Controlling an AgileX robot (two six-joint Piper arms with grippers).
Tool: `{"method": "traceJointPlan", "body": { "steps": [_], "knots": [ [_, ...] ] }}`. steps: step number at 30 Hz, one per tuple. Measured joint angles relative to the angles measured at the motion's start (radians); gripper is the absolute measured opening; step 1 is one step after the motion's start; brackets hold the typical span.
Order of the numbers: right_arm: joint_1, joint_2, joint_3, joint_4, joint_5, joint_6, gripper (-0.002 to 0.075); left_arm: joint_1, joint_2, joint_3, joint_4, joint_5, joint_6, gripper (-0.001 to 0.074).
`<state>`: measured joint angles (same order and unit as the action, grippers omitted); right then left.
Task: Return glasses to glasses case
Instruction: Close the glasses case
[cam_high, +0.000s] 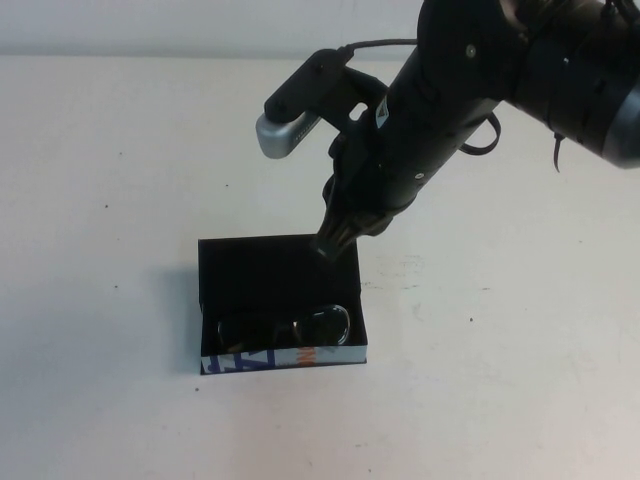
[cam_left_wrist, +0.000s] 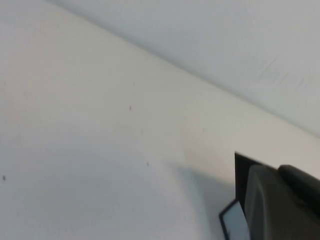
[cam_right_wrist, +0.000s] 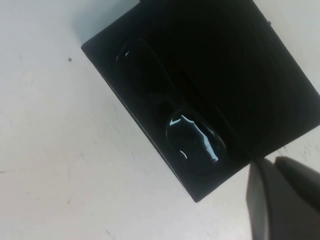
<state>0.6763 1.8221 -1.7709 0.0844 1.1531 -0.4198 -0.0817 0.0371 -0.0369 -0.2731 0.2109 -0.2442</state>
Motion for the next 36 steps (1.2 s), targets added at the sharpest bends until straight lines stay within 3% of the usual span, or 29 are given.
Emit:
{"method": "traceJointPlan", "body": {
  "steps": [5, 10, 15, 21, 30, 36],
  "knots": [
    [0.0, 0.0, 0.0, 0.006, -0.018, 0.034, -0.0011, 0.0, 0.259, -0.173, -0.044, 0.224, 0.069, 0.0],
    [0.0, 0.0, 0.0, 0.008, -0.019, 0.055, -0.0011, 0.0, 0.576, -0.332, -0.3, 0.455, 0.465, 0.0],
    [0.0, 0.0, 0.0, 0.013, -0.019, 0.072, -0.0011, 0.0, 0.859, -0.385, -0.584, 0.621, 0.855, 0.0],
    [-0.018, 0.004, 0.0, 0.025, -0.025, 0.088, -0.0011, -0.04, 1.079, -0.385, -0.881, 0.561, 1.248, 0.0],
    [-0.078, 0.096, -0.031, 0.072, -0.082, 0.13, -0.0011, -0.241, 1.392, -0.389, -1.358, 0.402, 1.78, 0.0],
    [-0.087, 0.158, -0.096, 0.096, -0.085, 0.132, -0.0011, -0.249, 1.559, -0.453, -1.43, 0.4, 1.91, 0.0]
  ]
}}
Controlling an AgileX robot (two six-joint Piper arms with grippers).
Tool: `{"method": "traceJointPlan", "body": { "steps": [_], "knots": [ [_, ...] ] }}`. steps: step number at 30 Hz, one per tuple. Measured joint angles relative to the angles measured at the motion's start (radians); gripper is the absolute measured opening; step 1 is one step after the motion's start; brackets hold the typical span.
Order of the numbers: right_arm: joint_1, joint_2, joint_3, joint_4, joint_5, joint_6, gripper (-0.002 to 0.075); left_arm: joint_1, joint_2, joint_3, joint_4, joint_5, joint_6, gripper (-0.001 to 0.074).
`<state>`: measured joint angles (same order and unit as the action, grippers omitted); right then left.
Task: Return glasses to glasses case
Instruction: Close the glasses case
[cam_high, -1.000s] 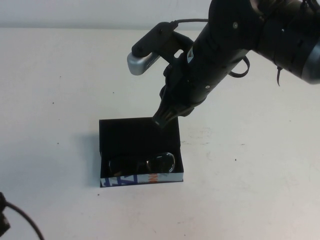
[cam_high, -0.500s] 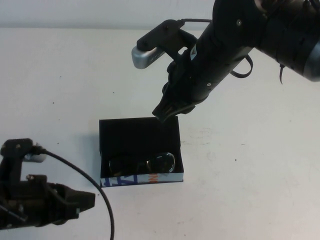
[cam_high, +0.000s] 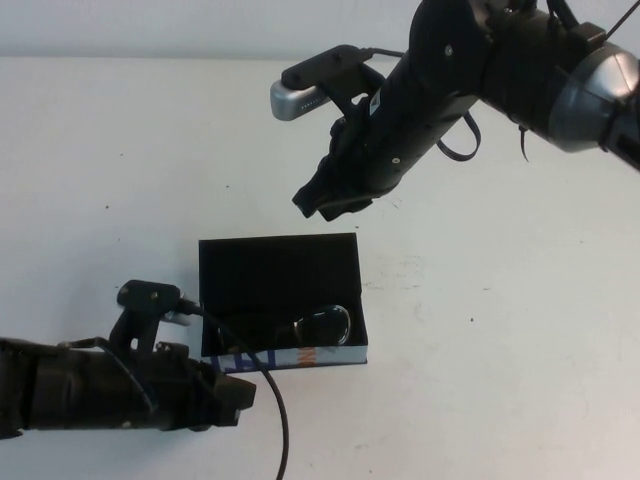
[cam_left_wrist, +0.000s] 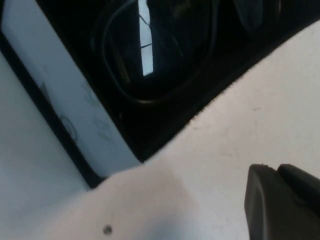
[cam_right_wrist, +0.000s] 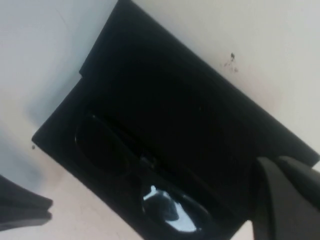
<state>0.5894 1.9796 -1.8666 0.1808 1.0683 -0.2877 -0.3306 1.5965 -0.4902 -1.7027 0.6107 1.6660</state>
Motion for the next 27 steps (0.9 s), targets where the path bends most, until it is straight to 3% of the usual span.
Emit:
{"method": "traceJointPlan", "body": {
  "steps": [11, 27],
  "knots": [
    [0.0, 0.098, -0.122, 0.007, 0.0, 0.0, -0.0011, 0.0, 0.141, -0.095, -0.009, 0.002, 0.072, -0.0001],
    [0.0, 0.336, -0.313, 0.02, -0.116, 0.0, -0.0011, 0.0, 0.152, -0.1, -0.016, 0.005, 0.108, -0.0001]
  ]
}}
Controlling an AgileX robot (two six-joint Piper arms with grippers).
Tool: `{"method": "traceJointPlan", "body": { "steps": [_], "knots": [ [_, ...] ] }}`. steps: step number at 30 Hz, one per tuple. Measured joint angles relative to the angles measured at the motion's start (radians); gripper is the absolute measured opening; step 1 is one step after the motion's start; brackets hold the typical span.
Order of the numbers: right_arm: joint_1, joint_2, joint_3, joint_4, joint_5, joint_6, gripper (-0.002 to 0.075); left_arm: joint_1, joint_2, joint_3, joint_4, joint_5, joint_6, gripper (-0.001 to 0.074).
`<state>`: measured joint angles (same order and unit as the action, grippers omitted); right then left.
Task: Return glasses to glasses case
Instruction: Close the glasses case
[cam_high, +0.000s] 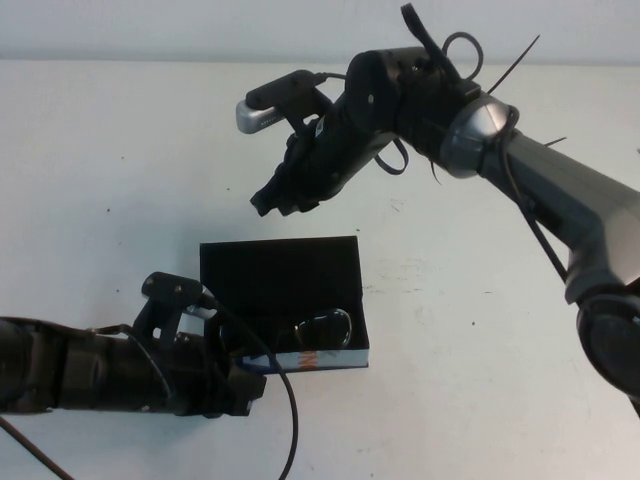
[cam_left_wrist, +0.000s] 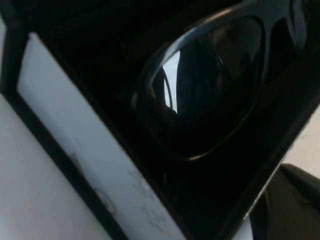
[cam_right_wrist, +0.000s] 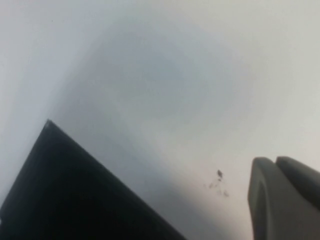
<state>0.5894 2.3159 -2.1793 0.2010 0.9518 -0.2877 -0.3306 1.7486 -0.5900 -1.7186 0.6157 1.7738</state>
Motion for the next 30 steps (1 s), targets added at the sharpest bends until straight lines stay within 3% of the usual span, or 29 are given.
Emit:
{"method": "traceJointPlan", "body": {
  "steps": [17, 30],
  "knots": [
    [0.0, 0.103, -0.208, 0.038, 0.273, 0.002, -0.0011, 0.0, 0.0, -0.001, 0.0, -0.002, 0.001, -0.0001],
    [0.0, 0.15, -0.21, 0.031, 0.181, 0.026, -0.0011, 0.0, 0.0, -0.001, -0.002, -0.002, 0.001, -0.0001]
  ]
}}
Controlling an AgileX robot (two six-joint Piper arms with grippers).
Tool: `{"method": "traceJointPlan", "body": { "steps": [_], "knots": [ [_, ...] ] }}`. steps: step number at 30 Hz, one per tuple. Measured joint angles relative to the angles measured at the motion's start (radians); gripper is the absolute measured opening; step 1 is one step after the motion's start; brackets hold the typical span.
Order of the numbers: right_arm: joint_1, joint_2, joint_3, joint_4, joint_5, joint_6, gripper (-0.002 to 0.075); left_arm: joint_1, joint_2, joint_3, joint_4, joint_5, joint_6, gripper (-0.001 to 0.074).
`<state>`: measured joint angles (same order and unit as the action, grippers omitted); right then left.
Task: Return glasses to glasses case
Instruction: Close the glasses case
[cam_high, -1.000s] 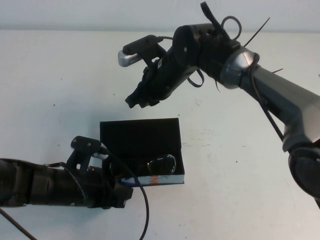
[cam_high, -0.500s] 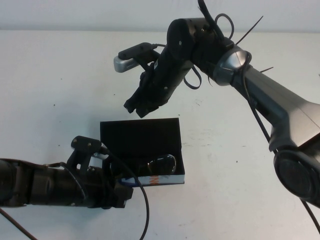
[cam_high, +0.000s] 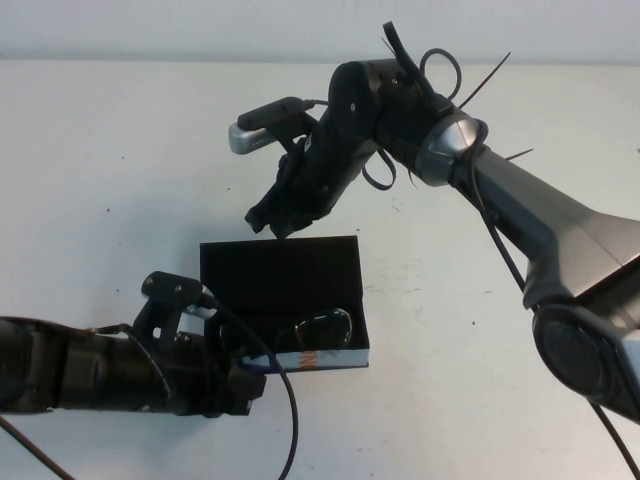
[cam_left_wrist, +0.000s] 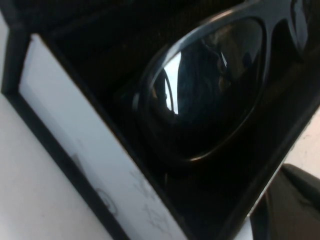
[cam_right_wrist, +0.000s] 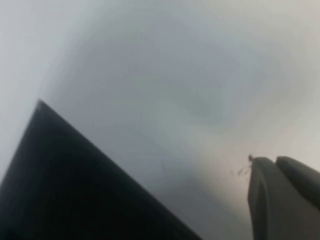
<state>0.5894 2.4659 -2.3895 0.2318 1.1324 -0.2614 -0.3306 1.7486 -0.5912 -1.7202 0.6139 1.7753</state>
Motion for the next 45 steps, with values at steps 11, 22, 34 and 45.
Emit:
{"method": "traceJointPlan", "body": {
  "steps": [11, 22, 34, 45],
  "knots": [
    [-0.002, 0.005, 0.0, 0.0, 0.084, 0.0, -0.0011, 0.0, 0.0, 0.0, 0.0, -0.002, 0.0, -0.0001],
    [-0.004, 0.001, 0.0, 0.032, 0.087, 0.0, -0.0013, 0.0, 0.0, 0.0, 0.0, -0.004, 0.0, -0.0001],
    [0.038, -0.069, 0.009, 0.038, 0.099, 0.022, -0.0013, 0.0, 0.0, 0.0, 0.0, -0.006, 0.0, -0.0001],
    [0.062, -0.164, 0.219, 0.045, 0.101, 0.055, -0.0013, 0.0, 0.0, 0.0, -0.001, -0.008, 0.0, -0.0001]
  ]
}}
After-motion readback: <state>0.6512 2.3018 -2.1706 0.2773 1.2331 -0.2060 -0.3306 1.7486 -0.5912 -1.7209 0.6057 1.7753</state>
